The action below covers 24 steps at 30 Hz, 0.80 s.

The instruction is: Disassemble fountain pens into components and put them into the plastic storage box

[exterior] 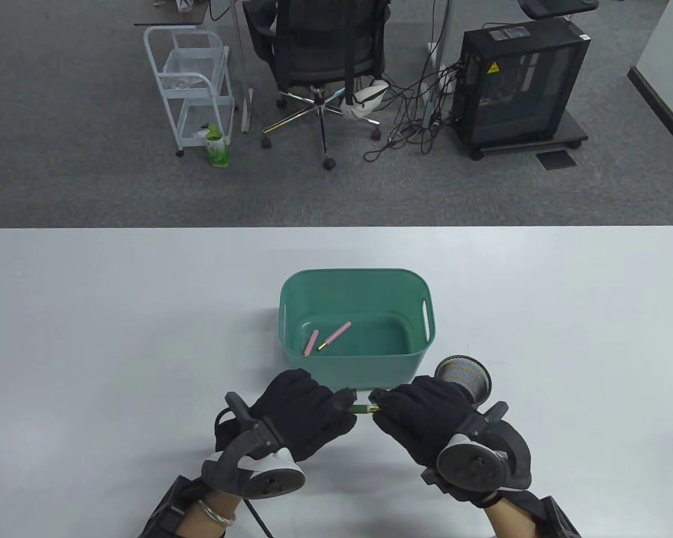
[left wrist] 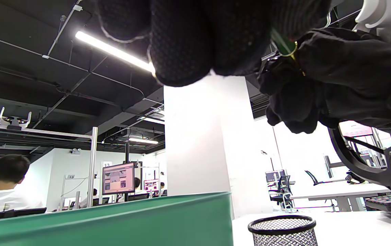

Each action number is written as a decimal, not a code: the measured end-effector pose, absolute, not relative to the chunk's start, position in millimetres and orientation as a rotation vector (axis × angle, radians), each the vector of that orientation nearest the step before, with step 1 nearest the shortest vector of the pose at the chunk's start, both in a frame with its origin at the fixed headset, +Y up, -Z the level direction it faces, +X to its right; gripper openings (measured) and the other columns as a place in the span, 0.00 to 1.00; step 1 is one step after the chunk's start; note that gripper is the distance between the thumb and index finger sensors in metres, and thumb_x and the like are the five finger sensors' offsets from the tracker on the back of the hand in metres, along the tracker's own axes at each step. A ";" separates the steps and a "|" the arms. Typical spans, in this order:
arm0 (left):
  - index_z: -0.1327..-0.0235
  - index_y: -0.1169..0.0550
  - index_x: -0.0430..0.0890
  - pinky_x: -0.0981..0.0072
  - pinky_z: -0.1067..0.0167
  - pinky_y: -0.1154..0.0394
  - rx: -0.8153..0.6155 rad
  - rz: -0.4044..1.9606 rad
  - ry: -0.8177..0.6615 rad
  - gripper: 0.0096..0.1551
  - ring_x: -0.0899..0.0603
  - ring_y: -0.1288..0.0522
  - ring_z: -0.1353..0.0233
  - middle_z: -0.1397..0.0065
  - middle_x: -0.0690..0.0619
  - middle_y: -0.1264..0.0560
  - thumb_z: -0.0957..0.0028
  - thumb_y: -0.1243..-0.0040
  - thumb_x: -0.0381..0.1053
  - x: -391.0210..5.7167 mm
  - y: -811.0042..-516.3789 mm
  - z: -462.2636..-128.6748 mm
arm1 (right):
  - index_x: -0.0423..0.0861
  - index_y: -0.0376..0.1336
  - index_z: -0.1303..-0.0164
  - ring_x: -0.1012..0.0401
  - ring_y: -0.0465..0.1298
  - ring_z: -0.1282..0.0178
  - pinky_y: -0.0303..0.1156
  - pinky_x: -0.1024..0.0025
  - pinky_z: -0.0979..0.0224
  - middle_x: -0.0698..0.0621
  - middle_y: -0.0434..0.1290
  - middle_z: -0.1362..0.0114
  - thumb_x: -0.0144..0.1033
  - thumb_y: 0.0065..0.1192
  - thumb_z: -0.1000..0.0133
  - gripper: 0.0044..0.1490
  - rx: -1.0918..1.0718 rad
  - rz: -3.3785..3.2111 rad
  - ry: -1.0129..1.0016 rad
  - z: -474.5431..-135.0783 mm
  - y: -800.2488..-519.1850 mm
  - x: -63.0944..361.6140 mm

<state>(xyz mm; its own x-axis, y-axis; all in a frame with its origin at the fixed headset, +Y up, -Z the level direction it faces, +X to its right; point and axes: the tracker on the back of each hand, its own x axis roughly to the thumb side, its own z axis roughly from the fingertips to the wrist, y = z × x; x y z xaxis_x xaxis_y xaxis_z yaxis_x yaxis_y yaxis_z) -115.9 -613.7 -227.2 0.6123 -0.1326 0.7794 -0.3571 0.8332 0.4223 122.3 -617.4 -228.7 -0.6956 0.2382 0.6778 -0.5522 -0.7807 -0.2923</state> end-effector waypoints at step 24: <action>0.46 0.13 0.43 0.53 0.40 0.23 0.376 0.346 -0.980 0.27 0.54 0.16 0.59 0.68 0.64 0.19 0.28 0.53 0.58 -122.7 -609.4 -236.1 | 0.49 0.71 0.40 0.65 0.79 0.49 0.68 0.59 0.24 0.52 0.78 0.44 0.47 0.59 0.42 0.25 0.978 2.393 -0.870 -219.1 -618.3 117.8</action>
